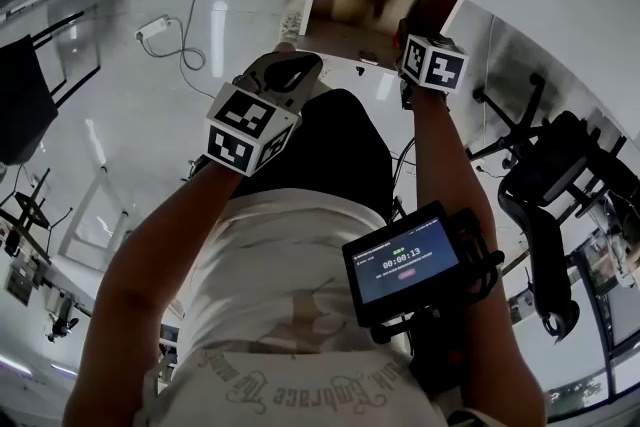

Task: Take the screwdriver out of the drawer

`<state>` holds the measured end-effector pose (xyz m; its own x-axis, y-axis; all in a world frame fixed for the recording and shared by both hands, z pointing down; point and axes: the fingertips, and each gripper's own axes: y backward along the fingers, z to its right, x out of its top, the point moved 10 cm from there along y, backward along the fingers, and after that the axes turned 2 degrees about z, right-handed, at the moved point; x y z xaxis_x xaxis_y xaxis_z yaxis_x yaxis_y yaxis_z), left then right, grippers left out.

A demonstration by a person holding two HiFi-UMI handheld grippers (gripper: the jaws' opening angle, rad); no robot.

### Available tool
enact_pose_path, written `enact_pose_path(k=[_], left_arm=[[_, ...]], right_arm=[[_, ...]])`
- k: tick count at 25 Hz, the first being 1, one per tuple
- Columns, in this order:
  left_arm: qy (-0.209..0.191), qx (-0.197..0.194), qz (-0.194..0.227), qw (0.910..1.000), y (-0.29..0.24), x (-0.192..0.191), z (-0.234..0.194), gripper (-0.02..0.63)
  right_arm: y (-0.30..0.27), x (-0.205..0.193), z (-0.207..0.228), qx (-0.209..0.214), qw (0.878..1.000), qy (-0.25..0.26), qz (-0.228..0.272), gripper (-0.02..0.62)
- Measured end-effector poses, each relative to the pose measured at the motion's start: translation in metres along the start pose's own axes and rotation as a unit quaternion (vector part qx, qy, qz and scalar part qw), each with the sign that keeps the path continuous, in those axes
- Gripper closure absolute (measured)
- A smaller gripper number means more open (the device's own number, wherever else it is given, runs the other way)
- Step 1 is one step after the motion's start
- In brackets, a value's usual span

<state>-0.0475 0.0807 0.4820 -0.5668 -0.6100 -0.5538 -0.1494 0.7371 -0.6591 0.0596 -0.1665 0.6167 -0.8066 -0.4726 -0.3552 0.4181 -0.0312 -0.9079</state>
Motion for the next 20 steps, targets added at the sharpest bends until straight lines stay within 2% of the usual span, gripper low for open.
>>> enact_pose_path(k=[13,20], left_arm=[[-0.029,0.005,0.011,0.9995,0.030,0.020,0.046,0.588],[-0.053,0.005,0.013,0.9985,0.034,0.036,0.056,0.586]], right_arm=[[0.092,-0.011,-0.006,0.015,0.998,-0.013,0.063,0.526],[0.112,-0.010,-0.010,0.030,0.996,-0.013,0.088,0.526]])
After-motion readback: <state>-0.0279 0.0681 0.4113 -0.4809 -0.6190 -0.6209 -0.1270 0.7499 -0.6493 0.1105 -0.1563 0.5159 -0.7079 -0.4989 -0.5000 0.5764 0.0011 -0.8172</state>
